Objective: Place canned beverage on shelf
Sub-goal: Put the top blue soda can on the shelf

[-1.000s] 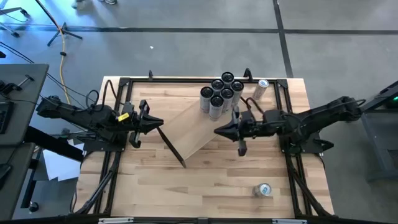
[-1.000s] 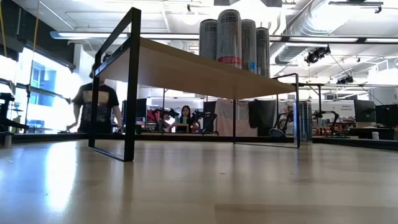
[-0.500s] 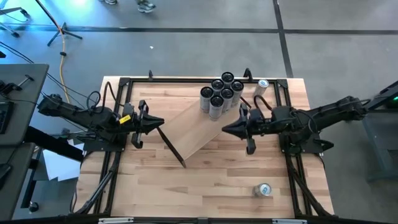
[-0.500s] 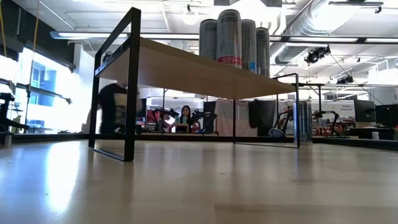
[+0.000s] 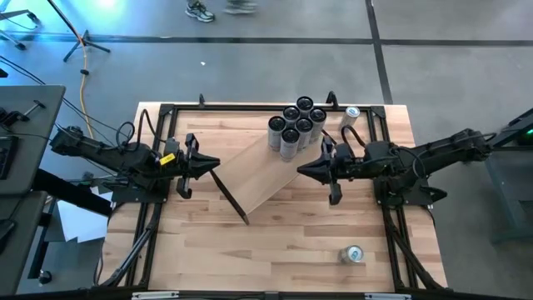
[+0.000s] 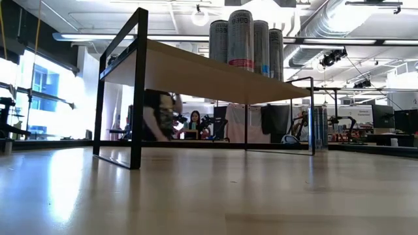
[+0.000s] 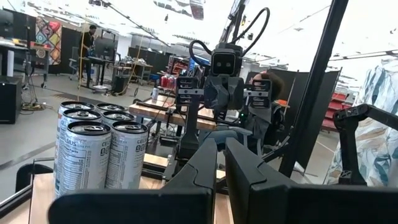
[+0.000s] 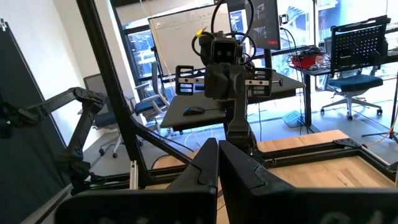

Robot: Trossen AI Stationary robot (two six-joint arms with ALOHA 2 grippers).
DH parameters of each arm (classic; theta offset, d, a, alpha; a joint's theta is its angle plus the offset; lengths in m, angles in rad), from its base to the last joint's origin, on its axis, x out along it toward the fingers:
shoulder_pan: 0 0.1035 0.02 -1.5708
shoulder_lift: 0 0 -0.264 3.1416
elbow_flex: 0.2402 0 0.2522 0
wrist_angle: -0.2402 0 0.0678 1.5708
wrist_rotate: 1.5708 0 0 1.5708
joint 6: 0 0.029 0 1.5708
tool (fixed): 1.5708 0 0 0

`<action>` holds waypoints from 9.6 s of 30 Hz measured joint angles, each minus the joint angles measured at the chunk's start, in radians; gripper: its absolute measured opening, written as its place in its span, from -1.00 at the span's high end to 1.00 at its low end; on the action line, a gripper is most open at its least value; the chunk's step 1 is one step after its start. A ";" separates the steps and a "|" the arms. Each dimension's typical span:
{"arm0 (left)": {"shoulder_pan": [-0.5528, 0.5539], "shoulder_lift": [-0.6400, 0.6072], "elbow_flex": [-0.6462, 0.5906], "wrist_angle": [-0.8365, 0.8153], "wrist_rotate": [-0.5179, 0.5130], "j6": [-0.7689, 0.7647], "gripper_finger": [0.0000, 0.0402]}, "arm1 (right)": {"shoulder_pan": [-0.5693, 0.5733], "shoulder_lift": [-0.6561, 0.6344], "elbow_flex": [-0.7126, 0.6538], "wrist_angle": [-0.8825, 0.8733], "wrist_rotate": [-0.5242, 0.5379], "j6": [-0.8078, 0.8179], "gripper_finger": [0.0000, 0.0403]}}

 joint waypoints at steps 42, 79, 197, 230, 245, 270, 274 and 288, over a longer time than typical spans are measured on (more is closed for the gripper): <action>0.000 0.000 0.000 0.001 -0.285 0.113 0.37 | 0.008 0.001 0.000 0.207 0.157 0.059 0.90; 0.006 -0.005 0.074 -0.061 -0.261 -0.110 -0.44 | 0.007 0.001 0.000 0.197 0.191 0.367 -0.84; 0.191 -0.006 0.074 -0.271 -0.280 -0.150 -0.44 | -1.214 0.590 0.438 -1.381 0.048 0.475 -0.84; 0.191 -0.006 0.073 -0.297 -0.280 -0.203 -0.44 | -1.244 0.590 0.334 -1.261 -0.035 0.480 -0.84; 0.191 -0.006 0.073 -0.299 -0.280 -0.220 -0.44 | -1.263 0.590 0.326 -1.207 -0.026 0.500 -0.84; 0.191 0.033 0.073 -0.301 -0.283 -0.220 -0.44 | -1.255 0.587 0.326 -1.223 -0.020 0.395 -0.07; 0.191 0.043 0.073 -0.302 -0.276 -0.220 -0.44 | -1.254 0.570 0.325 -1.249 -0.029 0.343 -0.07; 0.191 -0.017 0.073 -0.240 -0.262 -0.111 -0.44 | -1.245 0.250 0.326 -1.386 -0.148 0.110 -0.07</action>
